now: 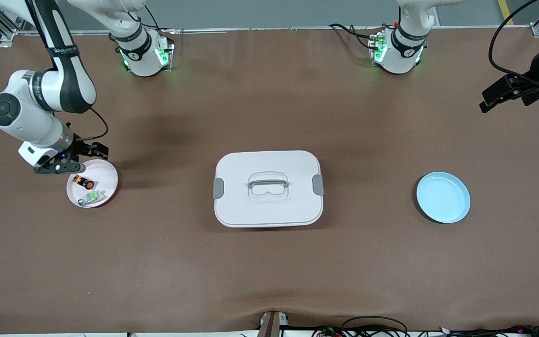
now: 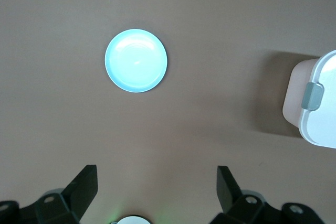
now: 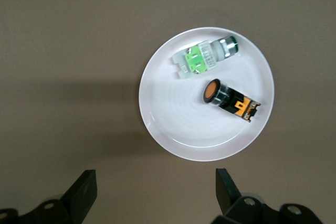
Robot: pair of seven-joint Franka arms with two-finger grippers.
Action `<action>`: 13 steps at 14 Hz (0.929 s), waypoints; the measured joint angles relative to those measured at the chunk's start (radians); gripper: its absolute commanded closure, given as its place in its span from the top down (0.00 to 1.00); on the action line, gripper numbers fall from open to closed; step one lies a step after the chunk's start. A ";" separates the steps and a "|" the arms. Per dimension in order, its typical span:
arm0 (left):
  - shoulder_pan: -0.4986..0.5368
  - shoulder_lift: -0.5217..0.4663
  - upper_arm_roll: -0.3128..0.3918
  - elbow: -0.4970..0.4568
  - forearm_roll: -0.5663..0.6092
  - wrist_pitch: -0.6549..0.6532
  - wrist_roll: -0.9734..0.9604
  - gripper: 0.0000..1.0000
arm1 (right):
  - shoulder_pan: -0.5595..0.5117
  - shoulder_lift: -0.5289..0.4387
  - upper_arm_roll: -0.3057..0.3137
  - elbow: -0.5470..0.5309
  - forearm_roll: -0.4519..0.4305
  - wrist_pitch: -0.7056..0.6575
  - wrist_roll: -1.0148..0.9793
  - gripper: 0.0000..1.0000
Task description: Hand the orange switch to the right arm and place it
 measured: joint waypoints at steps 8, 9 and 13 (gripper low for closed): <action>0.000 -0.013 0.003 0.000 0.000 -0.020 0.000 1.00 | 0.010 -0.136 0.000 0.060 0.000 -0.180 0.032 1.00; 0.000 -0.013 0.003 0.000 0.000 -0.020 0.000 1.00 | 0.010 -0.148 -0.001 0.088 0.000 -0.205 0.033 1.00; 0.000 -0.013 0.003 0.000 0.000 -0.022 0.000 1.00 | 0.010 -0.176 -0.008 0.271 0.000 -0.400 0.033 1.00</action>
